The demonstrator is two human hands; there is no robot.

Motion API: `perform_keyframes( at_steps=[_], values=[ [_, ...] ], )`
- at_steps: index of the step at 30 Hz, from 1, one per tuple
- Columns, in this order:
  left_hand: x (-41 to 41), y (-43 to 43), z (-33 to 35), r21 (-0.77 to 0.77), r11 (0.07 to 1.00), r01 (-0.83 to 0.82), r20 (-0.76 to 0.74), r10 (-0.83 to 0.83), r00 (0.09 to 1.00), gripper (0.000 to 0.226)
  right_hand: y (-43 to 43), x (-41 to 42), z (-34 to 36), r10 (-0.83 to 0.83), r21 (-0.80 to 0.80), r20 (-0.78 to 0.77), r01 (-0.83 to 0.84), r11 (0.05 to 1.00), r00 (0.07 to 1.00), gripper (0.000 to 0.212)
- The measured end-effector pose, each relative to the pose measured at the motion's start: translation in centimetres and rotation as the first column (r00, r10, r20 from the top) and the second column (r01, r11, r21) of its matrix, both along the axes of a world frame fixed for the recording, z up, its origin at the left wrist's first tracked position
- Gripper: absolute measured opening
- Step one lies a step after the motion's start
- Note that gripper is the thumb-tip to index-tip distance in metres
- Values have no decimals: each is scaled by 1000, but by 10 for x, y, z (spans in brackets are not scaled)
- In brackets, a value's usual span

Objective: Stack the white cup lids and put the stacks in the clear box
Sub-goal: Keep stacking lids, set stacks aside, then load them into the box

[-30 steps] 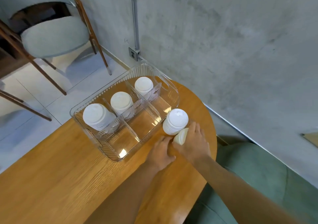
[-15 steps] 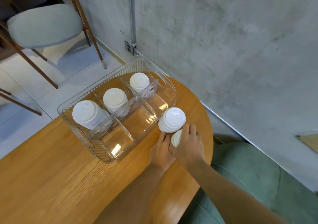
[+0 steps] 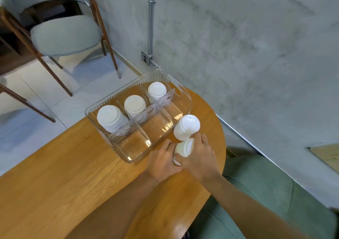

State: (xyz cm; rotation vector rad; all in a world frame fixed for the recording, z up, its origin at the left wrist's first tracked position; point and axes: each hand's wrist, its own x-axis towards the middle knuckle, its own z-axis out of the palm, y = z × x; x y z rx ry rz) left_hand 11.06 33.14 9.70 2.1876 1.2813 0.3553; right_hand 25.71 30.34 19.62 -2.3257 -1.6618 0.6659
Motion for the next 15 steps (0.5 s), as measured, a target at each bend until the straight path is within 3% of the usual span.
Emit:
perform_keyframes(
  at_steps=[10, 15],
  values=[
    [-32, 66, 54, 166, 984, -73, -36, 80, 996, 80, 63, -26, 51, 75, 118, -23, -72, 990, 997, 80],
    [-14, 110, 66, 105, 981, -163, 38, 160, 986, 78, 113, -16, 60, 146, 113, -28, -142, 983, 989, 86]
  ],
)
